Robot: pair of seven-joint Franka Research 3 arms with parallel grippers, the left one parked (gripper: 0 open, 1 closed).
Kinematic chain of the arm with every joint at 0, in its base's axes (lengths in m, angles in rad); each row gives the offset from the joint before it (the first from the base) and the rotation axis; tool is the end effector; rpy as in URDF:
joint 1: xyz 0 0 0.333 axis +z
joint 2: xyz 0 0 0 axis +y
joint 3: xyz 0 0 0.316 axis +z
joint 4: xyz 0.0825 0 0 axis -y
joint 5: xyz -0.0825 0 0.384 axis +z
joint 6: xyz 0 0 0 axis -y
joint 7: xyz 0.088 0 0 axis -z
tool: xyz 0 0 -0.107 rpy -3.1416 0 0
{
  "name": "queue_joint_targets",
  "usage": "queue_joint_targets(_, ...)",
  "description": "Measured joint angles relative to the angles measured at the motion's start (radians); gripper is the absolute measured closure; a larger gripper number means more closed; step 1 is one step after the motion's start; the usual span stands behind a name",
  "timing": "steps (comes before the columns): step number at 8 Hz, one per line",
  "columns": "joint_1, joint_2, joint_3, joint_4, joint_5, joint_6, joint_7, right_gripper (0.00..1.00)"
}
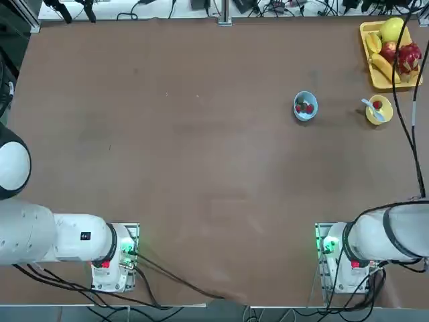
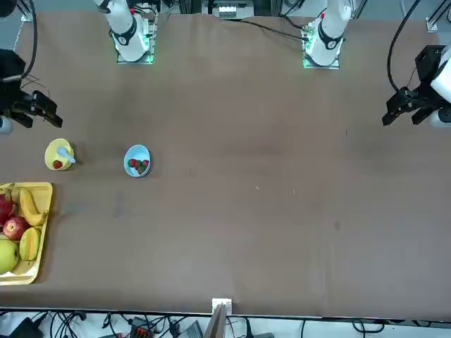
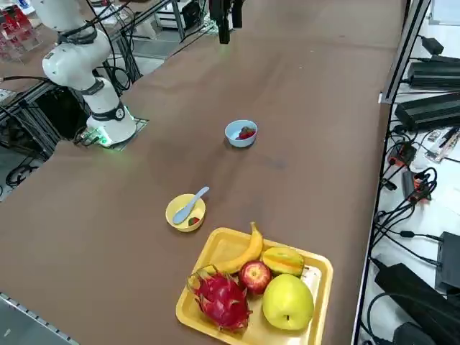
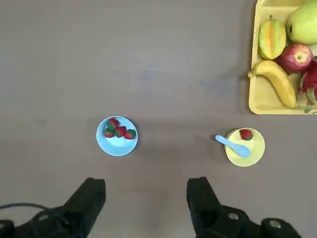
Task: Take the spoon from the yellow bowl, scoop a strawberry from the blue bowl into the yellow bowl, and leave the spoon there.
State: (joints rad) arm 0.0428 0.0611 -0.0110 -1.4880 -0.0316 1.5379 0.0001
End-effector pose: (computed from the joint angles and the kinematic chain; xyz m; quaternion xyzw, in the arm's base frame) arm 0.5704 0.0149 0.6263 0.9997 0.0154 -0.0053 0.0162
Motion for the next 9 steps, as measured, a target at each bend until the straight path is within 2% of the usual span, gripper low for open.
queue_joint_targets(3, 0.082, -0.059, -0.098, -0.068, 0.008, 0.002, 0.0, 0.0)
queue_joint_targets(4, 0.092, -0.083, -0.117, -0.097, 0.01, 0.01, 0.0, 0.0)
queue_joint_targets(7, 0.103, -0.149, -0.127, -0.185, 0.014, 0.056, 0.0, 0.0)
queue_joint_targets(9, 0.103, -0.16, -0.132, -0.187, 0.017, 0.06, 0.0, 0.0)
